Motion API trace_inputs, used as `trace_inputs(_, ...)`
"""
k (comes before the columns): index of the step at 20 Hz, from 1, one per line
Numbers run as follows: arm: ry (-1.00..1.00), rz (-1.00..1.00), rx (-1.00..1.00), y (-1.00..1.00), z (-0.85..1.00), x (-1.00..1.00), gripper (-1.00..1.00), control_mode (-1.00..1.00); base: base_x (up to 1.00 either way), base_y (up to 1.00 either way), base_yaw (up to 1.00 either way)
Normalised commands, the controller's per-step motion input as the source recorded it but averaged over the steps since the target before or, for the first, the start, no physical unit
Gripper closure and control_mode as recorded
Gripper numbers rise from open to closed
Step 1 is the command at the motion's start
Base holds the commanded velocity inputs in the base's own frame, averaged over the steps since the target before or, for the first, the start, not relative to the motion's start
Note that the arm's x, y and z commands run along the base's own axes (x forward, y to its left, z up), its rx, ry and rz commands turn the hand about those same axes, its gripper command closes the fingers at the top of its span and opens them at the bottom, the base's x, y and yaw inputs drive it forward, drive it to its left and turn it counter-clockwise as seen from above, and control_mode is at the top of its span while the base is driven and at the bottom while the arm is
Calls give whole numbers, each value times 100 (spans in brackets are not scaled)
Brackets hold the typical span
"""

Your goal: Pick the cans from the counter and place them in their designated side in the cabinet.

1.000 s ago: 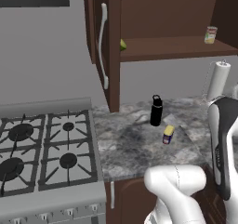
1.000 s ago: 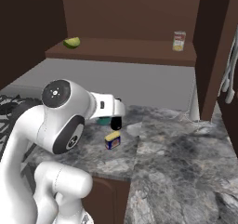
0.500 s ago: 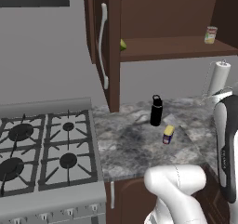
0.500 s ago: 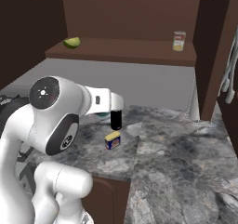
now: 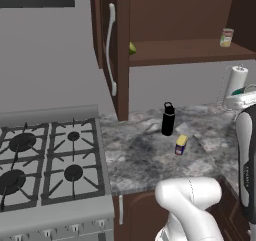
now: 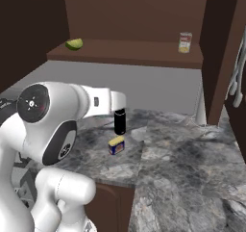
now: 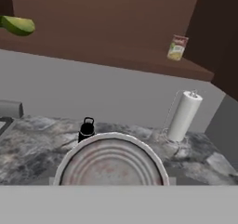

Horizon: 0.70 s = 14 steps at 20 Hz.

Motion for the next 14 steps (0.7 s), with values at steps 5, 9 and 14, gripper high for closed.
trace_inputs(5,-8,-2,0,2,24,2,100,-100,0,0,0)
trace_inputs(9,-10,-1,0,0,25,0,100,-100,0,0,0)
trace_inputs(14,-2,-1,0,0,31,0,100,-100,0,0,0)
